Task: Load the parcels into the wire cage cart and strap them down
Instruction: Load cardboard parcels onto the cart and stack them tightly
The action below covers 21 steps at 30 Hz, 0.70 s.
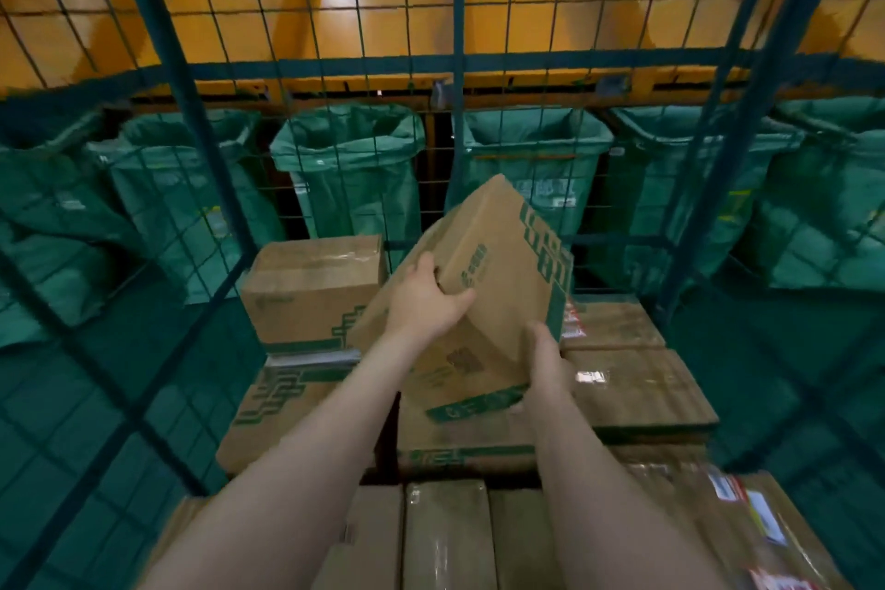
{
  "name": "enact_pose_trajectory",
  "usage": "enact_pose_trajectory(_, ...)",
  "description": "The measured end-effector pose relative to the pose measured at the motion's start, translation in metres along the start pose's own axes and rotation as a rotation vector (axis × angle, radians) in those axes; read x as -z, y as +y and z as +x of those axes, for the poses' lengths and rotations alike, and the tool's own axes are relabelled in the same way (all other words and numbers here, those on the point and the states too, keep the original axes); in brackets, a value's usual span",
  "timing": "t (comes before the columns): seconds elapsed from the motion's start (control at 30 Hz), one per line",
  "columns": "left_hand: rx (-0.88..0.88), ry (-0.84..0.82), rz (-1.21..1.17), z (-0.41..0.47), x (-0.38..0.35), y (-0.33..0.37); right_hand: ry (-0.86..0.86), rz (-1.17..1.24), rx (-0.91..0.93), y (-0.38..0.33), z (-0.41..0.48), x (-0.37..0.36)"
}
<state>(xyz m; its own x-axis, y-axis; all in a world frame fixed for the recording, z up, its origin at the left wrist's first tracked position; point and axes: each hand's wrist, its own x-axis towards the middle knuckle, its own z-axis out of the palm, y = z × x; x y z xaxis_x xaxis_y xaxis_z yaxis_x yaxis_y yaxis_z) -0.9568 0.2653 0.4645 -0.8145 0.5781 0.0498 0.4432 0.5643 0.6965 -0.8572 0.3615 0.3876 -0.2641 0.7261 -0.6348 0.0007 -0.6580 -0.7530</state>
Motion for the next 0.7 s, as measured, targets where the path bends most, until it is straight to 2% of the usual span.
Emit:
enact_pose_trajectory(0.3, -0.228, -0.049, 0.211, 0.115, -0.026, -0.008, -0.132, 0.288, -0.094, 0.004, 0.089, -0.079)
enact_pose_trajectory(0.37, -0.240, -0.057, 0.229, 0.135, -0.031, -0.009, -0.128, 0.320, -0.085, 0.004, 0.112, -0.095)
enact_pose_trajectory(0.47, -0.215, -0.047, 0.229, 0.164, -0.037, -0.013, -0.220, 0.354, -0.068, -0.003, 0.136, -0.119)
enact_pose_trajectory(0.53, -0.170, -0.059, 0.287, 0.183, -0.045, -0.024, -0.320, 0.161, -0.138, -0.004, 0.155, -0.130)
enact_pose_trajectory(0.63, -0.092, -0.101, 0.455, 0.199, -0.062, -0.058, -0.464, -0.364, -0.209, -0.008, 0.174, -0.143)
enact_pose_trajectory(0.7, -0.059, -0.176, 0.563, 0.198, -0.082, -0.078, -0.544, -0.513, -0.205, -0.017, 0.180, -0.152)
